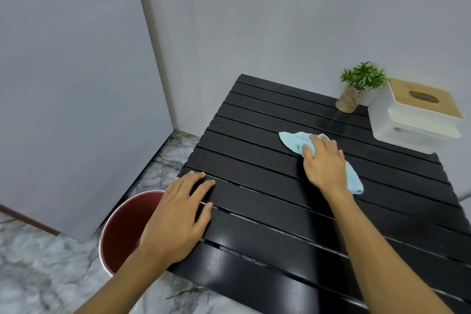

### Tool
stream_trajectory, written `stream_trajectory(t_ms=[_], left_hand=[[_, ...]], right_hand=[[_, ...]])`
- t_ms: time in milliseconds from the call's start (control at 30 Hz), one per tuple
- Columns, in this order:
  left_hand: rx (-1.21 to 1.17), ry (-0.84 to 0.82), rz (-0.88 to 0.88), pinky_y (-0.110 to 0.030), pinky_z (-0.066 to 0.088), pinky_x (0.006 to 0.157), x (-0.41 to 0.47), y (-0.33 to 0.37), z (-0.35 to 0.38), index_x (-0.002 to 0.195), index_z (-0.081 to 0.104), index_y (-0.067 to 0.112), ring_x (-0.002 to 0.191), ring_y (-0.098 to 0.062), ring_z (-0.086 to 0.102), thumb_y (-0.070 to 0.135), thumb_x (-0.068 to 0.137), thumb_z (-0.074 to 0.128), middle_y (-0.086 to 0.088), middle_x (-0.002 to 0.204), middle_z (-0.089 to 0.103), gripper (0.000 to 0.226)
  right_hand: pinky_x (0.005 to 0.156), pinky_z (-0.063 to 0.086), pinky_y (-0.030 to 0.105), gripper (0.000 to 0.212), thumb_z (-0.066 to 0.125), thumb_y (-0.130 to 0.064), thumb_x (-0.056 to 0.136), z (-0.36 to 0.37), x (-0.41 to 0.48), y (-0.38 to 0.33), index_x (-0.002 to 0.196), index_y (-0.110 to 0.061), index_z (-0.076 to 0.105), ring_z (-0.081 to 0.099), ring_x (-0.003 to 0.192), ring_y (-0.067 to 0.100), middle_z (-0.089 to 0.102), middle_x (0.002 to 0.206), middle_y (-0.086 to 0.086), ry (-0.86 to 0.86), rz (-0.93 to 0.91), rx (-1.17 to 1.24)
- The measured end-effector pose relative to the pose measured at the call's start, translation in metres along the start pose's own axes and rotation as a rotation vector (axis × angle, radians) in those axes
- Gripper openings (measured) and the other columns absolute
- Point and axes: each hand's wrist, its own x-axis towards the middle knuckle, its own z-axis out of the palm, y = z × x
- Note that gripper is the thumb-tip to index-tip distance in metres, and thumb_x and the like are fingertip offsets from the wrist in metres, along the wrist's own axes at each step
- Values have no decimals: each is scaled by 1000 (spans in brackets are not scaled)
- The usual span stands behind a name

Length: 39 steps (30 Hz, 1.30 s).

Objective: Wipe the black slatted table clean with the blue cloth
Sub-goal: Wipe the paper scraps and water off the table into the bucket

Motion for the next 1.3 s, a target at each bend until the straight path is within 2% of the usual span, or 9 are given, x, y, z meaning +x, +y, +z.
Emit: stream_trajectory(t_ms=[300,400,667,767,867,967,1067,1300], left_hand=[[2,-1,-6,-20,12,112,-1,2,-2,142,42,29,138,-7,25,46,96,31,10,147,36,50],[7,-3,-7,-22,13,113,-1,2,-3,141,42,28,138,-7,26,46,96,32,9,147,37,50],[2,-19,-8,-25,15,115,-1,1,-4,142,42,29,138,-9,26,47,96,32,8,148,36,50],[-2,-22,-10,-26,14,116,-1,1,-4,143,41,29,139,-9,25,47,96,30,9,148,35,51],[-15,-21,-8,-26,10,117,-1,1,-4,143,40,29,141,-8,24,47,97,29,9,149,35,51],[-25,-6,-10,-28,15,117,-1,1,-3,142,43,27,140,-10,27,46,96,30,7,147,38,51],[-22,6,-9,-29,17,117,0,2,-2,140,45,26,138,-10,29,44,96,32,6,145,40,49],[-3,-5,-18,-30,11,118,0,3,-1,141,43,27,139,-10,27,43,96,34,7,146,38,48]], right_hand=[[105,28,43,49,27,-37,95,23,-6,-79,136,-15,44,37,126,33,41,144,12,-49,-269,47],[108,26,43,48,26,-38,96,25,-22,-96,138,-19,42,33,132,32,39,147,9,-95,-335,76],[116,6,33,47,28,-43,98,12,-84,-94,144,-33,31,11,146,20,22,157,-4,-208,-451,147],[116,6,32,48,28,-46,97,8,-96,-75,144,-33,30,11,146,19,22,157,-6,-175,-397,95],[117,10,37,49,29,-45,96,6,-90,-64,142,-29,33,13,146,23,24,156,-3,-116,-241,101],[117,11,40,51,30,-45,95,9,-75,-64,142,-27,32,15,145,26,26,155,0,-84,-158,102],[117,11,41,51,32,-43,94,14,-56,-67,142,-27,33,16,144,27,28,154,3,-67,-131,120],[117,14,45,50,30,-39,96,33,8,-93,140,-18,38,22,141,31,34,151,9,-55,-154,98]])
